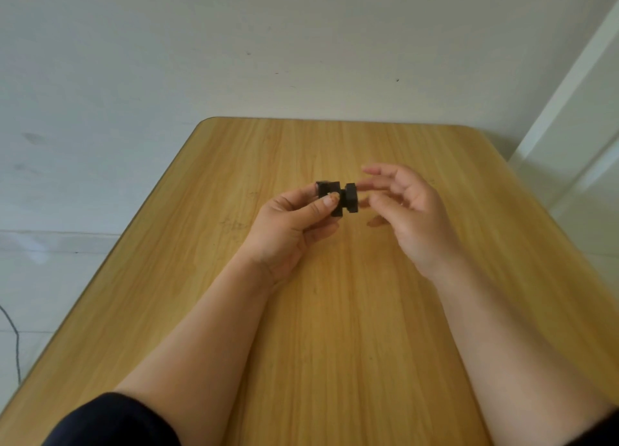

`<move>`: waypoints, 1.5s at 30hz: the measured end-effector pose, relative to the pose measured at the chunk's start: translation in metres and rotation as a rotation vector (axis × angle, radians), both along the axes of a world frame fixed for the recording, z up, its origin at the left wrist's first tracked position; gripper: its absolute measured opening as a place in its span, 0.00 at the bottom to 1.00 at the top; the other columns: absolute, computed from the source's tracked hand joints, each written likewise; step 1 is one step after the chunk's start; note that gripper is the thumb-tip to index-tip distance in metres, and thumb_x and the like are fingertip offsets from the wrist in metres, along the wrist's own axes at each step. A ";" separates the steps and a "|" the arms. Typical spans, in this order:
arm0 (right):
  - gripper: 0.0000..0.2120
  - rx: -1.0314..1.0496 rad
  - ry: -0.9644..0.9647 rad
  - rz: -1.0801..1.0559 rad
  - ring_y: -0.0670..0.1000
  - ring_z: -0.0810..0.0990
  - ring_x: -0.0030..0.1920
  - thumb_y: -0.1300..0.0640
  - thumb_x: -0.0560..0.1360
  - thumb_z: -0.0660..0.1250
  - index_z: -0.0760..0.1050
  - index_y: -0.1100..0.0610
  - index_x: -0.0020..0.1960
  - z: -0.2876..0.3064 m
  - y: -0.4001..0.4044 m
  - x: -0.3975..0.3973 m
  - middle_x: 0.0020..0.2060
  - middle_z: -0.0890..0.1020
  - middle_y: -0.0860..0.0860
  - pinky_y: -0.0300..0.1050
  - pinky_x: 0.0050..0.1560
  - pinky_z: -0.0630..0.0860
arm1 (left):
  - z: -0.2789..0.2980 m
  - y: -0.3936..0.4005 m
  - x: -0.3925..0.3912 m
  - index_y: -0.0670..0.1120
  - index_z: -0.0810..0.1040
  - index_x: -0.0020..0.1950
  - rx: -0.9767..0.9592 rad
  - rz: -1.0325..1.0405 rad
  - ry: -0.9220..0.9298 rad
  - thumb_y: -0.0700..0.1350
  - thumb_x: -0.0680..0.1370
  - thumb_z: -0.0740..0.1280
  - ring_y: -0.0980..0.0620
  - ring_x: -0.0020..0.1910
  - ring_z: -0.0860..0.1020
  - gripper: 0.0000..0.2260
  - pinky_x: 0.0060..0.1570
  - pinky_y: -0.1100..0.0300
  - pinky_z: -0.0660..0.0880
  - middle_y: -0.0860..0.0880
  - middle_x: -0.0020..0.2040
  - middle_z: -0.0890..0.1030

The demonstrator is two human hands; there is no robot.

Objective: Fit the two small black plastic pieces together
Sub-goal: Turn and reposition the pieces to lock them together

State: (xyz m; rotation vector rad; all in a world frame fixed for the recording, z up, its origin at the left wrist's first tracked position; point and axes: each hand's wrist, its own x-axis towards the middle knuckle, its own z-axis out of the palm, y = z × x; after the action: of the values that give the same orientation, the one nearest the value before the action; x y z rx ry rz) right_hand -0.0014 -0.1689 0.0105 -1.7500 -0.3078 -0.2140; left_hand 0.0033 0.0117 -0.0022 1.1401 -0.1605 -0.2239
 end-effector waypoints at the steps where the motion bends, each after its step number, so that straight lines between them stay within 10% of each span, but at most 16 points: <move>1: 0.16 -0.044 -0.077 0.000 0.45 0.81 0.52 0.59 0.74 0.66 0.75 0.48 0.61 0.001 0.001 -0.002 0.53 0.82 0.45 0.41 0.45 0.78 | 0.000 0.001 0.001 0.45 0.84 0.48 -0.011 0.011 0.019 0.44 0.66 0.73 0.56 0.36 0.82 0.11 0.36 0.65 0.78 0.49 0.38 0.85; 11: 0.17 -0.327 -0.306 -0.072 0.46 0.75 0.59 0.58 0.71 0.72 0.77 0.46 0.59 -0.002 0.005 -0.003 0.53 0.77 0.36 0.42 0.52 0.75 | 0.000 0.003 0.001 0.44 0.83 0.49 -0.039 -0.005 0.078 0.44 0.66 0.73 0.56 0.36 0.82 0.12 0.36 0.65 0.78 0.49 0.39 0.85; 26: 0.06 -0.158 -0.052 -0.025 0.38 0.78 0.39 0.53 0.77 0.66 0.81 0.51 0.45 0.002 0.002 -0.003 0.36 0.82 0.40 0.28 0.40 0.71 | 0.000 -0.003 -0.003 0.49 0.84 0.50 0.107 0.014 -0.094 0.43 0.65 0.74 0.54 0.46 0.82 0.14 0.44 0.61 0.78 0.51 0.47 0.83; 37: 0.09 0.155 0.349 0.110 0.48 0.78 0.32 0.54 0.75 0.65 0.80 0.55 0.41 0.006 -0.003 -0.001 0.28 0.81 0.51 0.41 0.33 0.71 | 0.002 -0.003 -0.006 0.51 0.83 0.50 0.347 0.033 -0.338 0.38 0.70 0.73 0.51 0.44 0.78 0.13 0.54 0.54 0.77 0.56 0.47 0.83; 45: 0.16 0.124 0.305 0.099 0.47 0.80 0.36 0.39 0.72 0.66 0.79 0.51 0.47 0.005 -0.003 -0.001 0.35 0.83 0.48 0.40 0.36 0.74 | 0.001 -0.003 -0.004 0.50 0.84 0.49 0.155 0.051 -0.153 0.45 0.64 0.75 0.53 0.42 0.84 0.13 0.41 0.62 0.79 0.52 0.44 0.86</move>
State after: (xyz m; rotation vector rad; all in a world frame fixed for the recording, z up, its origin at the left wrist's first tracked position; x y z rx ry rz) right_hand -0.0022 -0.1718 0.0158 -1.6127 -0.1548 0.1036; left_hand -0.0011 0.0089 -0.0014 1.3141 -0.2523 -0.1049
